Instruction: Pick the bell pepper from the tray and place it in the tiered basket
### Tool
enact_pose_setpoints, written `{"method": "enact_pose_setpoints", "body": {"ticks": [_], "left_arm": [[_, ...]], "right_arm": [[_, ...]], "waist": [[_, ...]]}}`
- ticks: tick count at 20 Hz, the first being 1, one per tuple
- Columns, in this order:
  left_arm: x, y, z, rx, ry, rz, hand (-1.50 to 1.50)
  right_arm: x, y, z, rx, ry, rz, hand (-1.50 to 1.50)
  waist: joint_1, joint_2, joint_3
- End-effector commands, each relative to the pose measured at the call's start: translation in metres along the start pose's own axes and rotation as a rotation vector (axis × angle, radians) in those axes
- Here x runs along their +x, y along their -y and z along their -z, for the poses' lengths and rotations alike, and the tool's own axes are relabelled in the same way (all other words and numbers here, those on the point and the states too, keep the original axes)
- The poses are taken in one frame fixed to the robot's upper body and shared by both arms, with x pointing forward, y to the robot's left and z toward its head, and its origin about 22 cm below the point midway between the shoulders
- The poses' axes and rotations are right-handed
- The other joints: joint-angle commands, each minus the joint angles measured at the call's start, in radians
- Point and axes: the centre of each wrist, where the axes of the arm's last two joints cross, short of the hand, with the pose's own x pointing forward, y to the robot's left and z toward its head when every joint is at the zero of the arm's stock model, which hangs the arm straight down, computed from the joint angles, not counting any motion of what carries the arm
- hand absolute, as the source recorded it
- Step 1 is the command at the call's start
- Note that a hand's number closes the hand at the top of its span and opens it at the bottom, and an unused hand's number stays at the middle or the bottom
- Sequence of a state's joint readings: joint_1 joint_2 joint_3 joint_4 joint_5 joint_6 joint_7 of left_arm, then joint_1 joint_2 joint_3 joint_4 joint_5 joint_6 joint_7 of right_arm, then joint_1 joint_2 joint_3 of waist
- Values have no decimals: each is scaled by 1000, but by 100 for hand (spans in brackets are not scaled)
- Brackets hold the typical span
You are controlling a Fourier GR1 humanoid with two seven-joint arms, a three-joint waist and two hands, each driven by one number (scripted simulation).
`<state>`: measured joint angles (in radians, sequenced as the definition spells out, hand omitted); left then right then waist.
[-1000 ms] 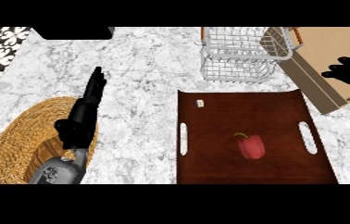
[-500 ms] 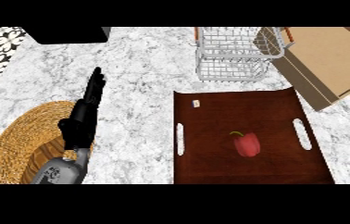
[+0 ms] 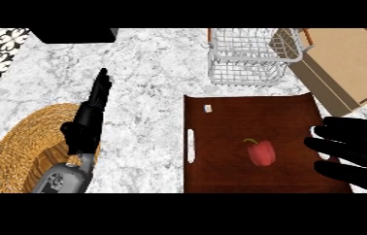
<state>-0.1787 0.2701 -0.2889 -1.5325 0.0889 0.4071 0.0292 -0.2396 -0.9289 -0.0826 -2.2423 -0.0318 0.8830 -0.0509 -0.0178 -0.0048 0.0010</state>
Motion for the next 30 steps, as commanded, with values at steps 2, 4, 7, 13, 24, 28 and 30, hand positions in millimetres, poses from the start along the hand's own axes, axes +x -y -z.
{"method": "enact_pose_setpoints", "body": {"ticks": [2, 4, 7, 13, 24, 28, 30], "left_arm": [[-9, 4, -24, -11, -5, -19, 0], [6, 18, 1, -18, 7, 7, 0], [7, 7, 11, -12, 12, -15, 0], [-11, -3, -14, -14, 12, 6, 0], [3, 15, 8, -1, 17, 9, 0], [3, 22, -13, -15, 21, -9, 0], [-1, 9, 2, -38, 9, -12, 0]], "right_arm": [[28, -31, 0, 45, -40, -56, -150], [33, -40, 15, 32, -41, -73, -150], [32, -32, 6, 85, -77, -105, -150], [31, -42, 12, 161, -181, -137, -150], [16, -50, 25, 144, -250, -248, -150], [7, -57, 25, 187, -253, -277, -150], [22, -64, 31, 179, -218, -302, -150]], "waist": [[11, 2, 0], [14, 4, -1], [12, 4, -1], [18, 3, -1], [19, 6, 0], [21, 4, 0], [17, 5, -1]]}}
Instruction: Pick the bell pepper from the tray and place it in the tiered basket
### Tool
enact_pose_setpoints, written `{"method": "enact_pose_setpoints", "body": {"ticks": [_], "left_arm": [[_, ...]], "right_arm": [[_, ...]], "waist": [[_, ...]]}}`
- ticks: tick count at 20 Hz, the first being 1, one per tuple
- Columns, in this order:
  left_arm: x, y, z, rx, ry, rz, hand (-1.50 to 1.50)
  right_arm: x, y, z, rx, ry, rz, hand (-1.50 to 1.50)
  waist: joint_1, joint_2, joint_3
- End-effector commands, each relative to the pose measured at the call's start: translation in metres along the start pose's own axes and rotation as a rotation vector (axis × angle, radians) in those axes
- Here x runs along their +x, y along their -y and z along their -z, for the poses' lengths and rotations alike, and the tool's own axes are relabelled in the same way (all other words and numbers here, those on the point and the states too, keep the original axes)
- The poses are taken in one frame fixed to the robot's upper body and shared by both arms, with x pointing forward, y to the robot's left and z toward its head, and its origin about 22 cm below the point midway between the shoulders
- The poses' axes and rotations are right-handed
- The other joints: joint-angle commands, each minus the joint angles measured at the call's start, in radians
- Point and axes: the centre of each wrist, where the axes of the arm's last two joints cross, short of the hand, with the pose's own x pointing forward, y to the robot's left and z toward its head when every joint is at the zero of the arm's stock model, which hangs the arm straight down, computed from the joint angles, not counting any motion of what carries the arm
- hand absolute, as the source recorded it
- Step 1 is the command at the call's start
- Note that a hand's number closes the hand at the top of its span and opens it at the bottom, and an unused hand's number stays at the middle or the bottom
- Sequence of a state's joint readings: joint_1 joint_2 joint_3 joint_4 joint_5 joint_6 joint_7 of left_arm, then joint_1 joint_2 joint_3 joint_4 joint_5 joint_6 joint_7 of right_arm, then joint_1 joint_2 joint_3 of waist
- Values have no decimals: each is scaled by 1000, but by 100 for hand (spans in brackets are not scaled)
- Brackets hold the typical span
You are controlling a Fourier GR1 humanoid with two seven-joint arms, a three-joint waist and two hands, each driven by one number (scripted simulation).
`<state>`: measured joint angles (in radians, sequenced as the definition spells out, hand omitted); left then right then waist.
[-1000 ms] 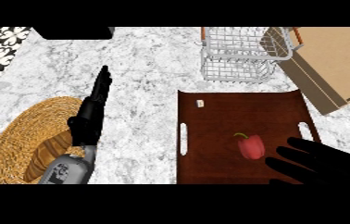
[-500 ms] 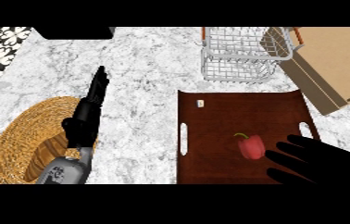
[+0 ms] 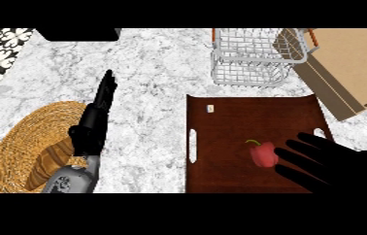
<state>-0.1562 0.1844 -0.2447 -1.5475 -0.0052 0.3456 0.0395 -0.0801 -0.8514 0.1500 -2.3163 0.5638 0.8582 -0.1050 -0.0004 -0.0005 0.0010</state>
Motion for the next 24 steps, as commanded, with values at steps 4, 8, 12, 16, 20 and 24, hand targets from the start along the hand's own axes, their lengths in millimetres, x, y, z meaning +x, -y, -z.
{"method": "enact_pose_setpoints", "body": {"ticks": [4, 8, 12, 16, 20, 24], "left_arm": [[7, -1, 3, 1, -4, 3, 0], [-4, 6, 0, -3, 9, 12, 0], [0, -1, 3, 2, -4, -7, 0], [-3, -13, 10, -12, 3, 1, 0], [-1, 2, 1, 7, 14, 5, 0], [3, -11, -13, -9, -1, 5, 0]], "right_arm": [[8, -14, 11, -15, 39, -179, -150], [16, -18, 15, -47, 22, -218, -150], [-8, -33, 6, -76, -40, -205, -150], [-8, -33, 34, -91, -97, -173, -150], [-22, -58, 49, -45, -94, -154, -150], [-37, -56, 47, -25, -70, -132, -150]], "waist": [[2, 0, 0], [-2, 0, -1], [-5, -1, -1], [3, 1, -1], [3, 1, -1], [3, 0, -1]]}}
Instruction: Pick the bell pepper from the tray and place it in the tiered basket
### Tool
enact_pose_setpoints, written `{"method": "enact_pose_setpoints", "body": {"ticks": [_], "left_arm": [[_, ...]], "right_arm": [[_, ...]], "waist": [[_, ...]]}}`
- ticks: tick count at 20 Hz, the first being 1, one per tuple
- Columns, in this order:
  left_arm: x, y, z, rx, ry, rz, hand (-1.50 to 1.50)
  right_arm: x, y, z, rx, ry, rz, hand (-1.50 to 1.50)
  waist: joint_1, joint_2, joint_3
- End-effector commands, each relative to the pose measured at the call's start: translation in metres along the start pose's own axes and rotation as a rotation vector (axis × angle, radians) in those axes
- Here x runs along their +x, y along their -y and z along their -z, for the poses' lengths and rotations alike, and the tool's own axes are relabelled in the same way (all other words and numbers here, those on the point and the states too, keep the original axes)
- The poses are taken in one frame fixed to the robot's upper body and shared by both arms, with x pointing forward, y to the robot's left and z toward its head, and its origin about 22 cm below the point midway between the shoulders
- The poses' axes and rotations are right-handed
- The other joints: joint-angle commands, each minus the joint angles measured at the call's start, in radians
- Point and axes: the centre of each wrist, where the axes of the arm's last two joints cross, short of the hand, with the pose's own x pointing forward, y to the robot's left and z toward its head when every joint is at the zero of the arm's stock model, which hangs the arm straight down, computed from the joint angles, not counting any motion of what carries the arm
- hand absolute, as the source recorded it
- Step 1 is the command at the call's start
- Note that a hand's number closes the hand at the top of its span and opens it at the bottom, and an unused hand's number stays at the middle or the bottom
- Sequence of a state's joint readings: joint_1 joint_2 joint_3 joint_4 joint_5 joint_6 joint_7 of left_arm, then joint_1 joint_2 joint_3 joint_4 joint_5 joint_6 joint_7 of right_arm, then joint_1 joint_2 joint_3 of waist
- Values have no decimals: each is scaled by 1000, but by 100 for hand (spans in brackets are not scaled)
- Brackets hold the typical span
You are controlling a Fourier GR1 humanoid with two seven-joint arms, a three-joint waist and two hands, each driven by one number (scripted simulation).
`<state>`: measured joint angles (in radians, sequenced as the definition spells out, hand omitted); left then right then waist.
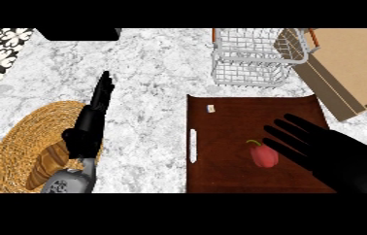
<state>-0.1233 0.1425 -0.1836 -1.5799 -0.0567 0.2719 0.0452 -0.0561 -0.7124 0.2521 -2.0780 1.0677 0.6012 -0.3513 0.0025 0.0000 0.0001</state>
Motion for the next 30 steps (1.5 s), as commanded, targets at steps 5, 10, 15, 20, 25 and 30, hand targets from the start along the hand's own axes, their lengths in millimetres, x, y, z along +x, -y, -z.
{"method": "enact_pose_setpoints", "body": {"ticks": [5, 10, 15, 20, 25, 30], "left_arm": [[-6, -1, 4, 14, -5, 3, 0], [1, 8, 14, 2, -13, 5, 0], [6, -4, 22, 5, -17, -9, 0], [-1, 1, 1, 0, -13, 2, 0], [-3, 21, 0, -12, 5, -14, 0], [15, 7, 1, 10, 0, 7, 0]], "right_arm": [[13, 4, 10, 8, 63, 17, -150], [-12, -16, 15, 40, 46, 33, -150], [6, -26, 28, 42, 62, 33, -150], [9, -26, 47, 69, 40, 26, -150], [17, -21, 37, 77, 43, 38, -150], [-9, -36, 60, 80, 32, 59, -150]], "waist": [[-3, -1, 0], [-3, 0, 0], [-3, 0, 0], [-1, 0, 0], [-5, -1, 0], [0, 0, 0]]}}
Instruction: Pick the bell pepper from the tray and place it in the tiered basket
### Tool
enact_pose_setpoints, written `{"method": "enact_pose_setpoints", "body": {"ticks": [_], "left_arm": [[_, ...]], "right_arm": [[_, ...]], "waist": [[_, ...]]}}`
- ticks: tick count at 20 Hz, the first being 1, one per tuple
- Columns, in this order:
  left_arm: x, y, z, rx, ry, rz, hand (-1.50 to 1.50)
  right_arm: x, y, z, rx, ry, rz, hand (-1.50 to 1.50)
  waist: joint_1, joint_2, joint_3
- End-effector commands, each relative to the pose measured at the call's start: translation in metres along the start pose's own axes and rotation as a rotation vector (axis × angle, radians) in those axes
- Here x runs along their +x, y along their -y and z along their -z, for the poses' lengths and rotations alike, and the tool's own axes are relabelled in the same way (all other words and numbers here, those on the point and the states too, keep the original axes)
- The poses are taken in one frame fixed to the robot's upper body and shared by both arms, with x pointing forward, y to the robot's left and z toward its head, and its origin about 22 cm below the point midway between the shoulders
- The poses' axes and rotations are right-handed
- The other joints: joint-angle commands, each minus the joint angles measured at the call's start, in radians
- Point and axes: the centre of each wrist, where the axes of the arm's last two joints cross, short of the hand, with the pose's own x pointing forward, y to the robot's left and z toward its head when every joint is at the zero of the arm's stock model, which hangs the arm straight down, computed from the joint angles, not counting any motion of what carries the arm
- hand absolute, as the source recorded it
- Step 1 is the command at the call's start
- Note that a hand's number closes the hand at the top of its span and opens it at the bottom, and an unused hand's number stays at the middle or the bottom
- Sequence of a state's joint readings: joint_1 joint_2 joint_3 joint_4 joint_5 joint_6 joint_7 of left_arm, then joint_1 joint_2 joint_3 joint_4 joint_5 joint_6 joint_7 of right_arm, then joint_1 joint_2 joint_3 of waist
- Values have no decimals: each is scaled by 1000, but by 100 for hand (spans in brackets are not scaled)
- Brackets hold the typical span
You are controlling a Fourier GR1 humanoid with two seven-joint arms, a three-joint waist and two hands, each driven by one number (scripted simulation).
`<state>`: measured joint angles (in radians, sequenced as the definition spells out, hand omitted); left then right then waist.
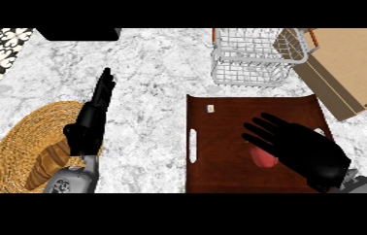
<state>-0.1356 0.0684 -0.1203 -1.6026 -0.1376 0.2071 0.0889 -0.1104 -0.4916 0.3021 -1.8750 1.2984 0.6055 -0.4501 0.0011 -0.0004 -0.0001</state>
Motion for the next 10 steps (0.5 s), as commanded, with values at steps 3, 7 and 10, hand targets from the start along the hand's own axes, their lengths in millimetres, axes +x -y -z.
{"method": "enact_pose_setpoints", "body": {"ticks": [3, 7, 10], "left_arm": [[-17, -12, 13, 20, -4, -1, 0], [-11, -4, 8, 11, 14, 0, 0], [-12, -11, 5, -3, -16, 4, 0]], "right_arm": [[5, -24, 18, 25, 21, 20, -150], [9, -33, 22, 38, 31, 11, -150], [4, -32, 16, 9, 28, 37, -150]], "waist": [[-2, 1, 0], [-2, 0, 0], [-3, 0, 0]]}}
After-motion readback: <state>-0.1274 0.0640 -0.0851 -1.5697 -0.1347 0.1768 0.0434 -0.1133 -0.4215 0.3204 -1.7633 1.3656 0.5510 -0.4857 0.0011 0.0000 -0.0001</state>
